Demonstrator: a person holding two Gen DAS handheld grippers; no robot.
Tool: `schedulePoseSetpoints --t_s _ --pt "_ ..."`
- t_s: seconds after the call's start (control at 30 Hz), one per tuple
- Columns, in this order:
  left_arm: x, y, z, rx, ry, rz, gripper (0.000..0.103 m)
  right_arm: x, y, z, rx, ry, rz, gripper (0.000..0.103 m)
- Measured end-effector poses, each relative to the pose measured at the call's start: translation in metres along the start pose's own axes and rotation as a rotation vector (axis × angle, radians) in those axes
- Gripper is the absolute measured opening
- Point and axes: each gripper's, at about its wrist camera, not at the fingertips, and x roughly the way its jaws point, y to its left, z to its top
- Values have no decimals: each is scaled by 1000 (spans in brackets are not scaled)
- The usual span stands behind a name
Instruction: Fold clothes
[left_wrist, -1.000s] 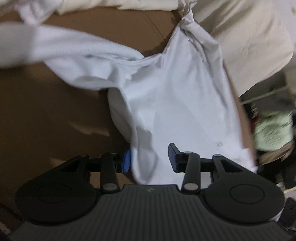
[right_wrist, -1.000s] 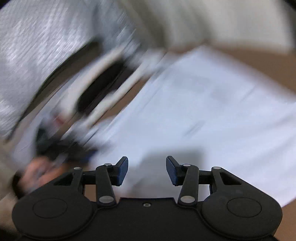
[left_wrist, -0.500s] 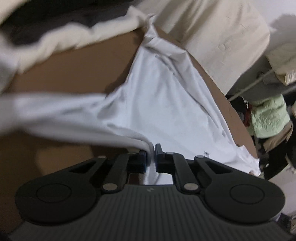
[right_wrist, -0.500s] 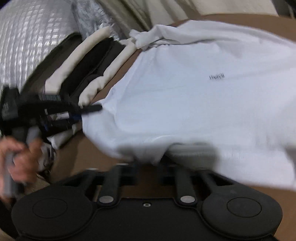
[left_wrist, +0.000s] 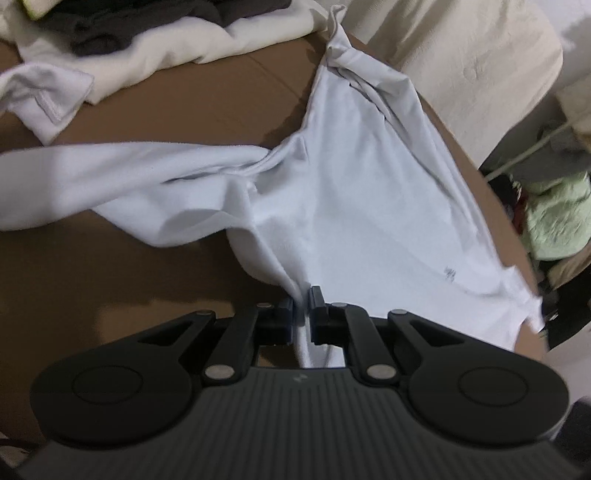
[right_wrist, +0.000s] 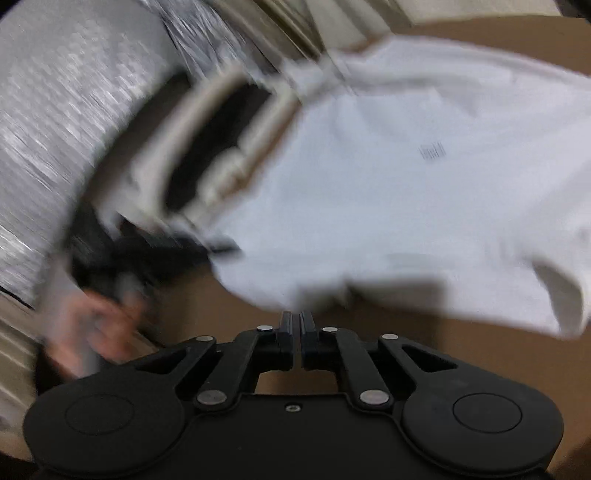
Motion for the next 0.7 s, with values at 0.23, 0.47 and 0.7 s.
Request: schedulePoseSetpoints --t_s 0.23,0.47,0.7 --pt "12 4 -2 -12 29 20 8 32 -13 -11 115 -154 -116 59" --pt "-20 -6 -6 28 -64 -16 5 6 7 -13 26 -145 -58 14" --pt "-34 -6 -31 137 -37 84 5 -23 36 -19 -226 -12 -120 13"
